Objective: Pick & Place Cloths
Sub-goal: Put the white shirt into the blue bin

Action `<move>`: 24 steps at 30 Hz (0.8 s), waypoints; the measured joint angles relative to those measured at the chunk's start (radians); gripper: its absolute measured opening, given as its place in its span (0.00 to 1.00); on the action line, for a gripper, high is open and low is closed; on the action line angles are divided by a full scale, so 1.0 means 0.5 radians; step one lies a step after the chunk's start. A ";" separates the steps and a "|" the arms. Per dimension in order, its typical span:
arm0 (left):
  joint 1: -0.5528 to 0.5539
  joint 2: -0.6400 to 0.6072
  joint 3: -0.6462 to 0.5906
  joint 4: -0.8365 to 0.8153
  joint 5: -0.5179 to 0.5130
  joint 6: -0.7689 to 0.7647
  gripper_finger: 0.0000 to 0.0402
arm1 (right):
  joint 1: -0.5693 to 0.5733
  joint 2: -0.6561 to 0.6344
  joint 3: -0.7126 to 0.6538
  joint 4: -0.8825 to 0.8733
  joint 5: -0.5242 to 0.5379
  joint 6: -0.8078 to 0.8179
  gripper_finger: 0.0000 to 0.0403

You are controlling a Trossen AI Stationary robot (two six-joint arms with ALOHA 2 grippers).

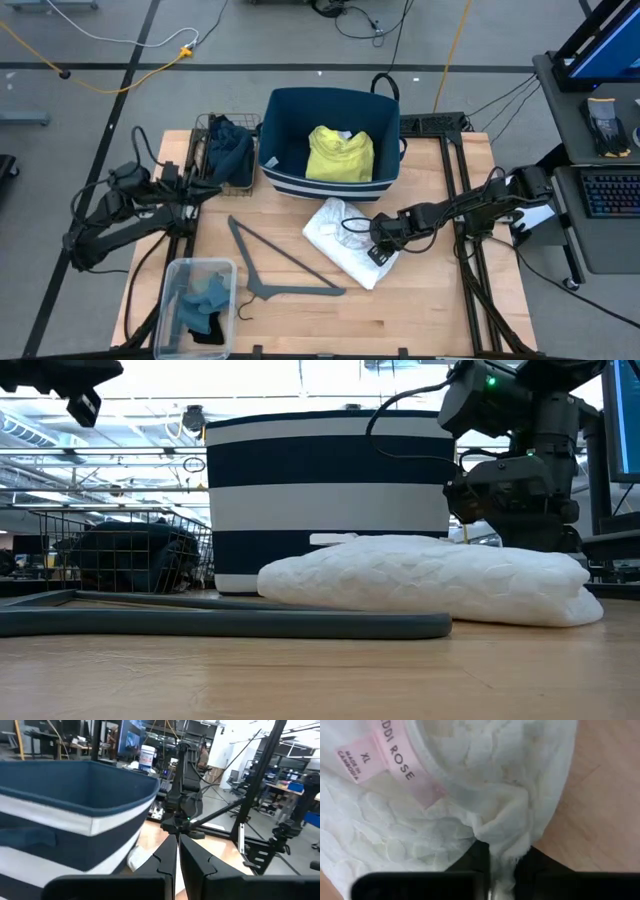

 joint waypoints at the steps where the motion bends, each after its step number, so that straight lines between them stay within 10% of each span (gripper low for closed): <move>1: 0.000 -0.016 -0.020 -0.001 0.013 -0.008 0.05 | 0.000 0.000 -0.001 0.007 0.000 0.000 0.07; 11: 0.000 -0.071 -0.237 0.043 0.021 -0.074 0.05 | 0.019 -0.142 0.001 0.099 -0.118 0.092 0.07; 24: 0.000 -0.068 -0.373 0.179 -0.455 -0.155 0.05 | 0.194 -0.580 0.005 0.259 -0.041 0.323 0.07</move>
